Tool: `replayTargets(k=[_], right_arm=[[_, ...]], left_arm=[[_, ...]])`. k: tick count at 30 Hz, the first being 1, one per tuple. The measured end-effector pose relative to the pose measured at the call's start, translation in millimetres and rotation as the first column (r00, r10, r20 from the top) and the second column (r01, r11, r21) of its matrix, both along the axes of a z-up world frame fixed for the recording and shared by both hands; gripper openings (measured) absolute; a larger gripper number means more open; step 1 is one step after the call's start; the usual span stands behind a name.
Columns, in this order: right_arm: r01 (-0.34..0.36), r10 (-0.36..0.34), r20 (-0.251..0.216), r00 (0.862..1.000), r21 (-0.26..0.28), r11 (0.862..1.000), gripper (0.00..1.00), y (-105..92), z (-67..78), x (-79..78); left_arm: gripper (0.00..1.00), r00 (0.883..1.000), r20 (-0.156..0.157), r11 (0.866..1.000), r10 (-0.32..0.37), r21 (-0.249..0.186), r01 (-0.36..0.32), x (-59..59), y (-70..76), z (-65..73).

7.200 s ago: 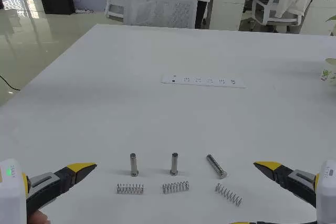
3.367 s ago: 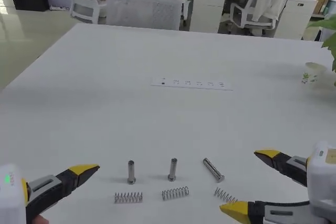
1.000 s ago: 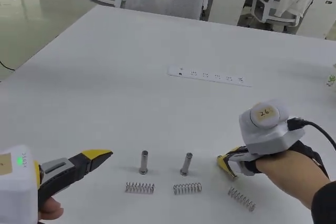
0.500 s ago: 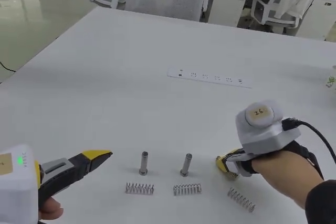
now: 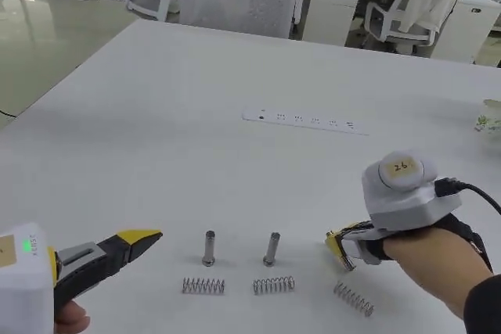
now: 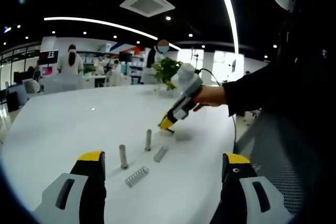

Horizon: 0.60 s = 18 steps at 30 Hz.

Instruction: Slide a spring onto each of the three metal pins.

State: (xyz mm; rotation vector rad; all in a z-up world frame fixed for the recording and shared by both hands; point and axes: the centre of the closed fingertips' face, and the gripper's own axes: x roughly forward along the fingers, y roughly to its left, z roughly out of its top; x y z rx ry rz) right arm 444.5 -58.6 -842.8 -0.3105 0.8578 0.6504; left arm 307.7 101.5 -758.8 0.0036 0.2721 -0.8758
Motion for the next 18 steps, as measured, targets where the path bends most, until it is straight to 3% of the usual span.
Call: replayTargets(k=[18], right_arm=[[0.012, -0.014, 0.030, 0.999, 0.052, 0.999, 0.05, -1.9, 14.9, -11.4]], left_arm=[[0.89, 1.000, 0.002, 1.000, -0.015, 0.015, 0.015, -3.7, -2.7, -2.0]])
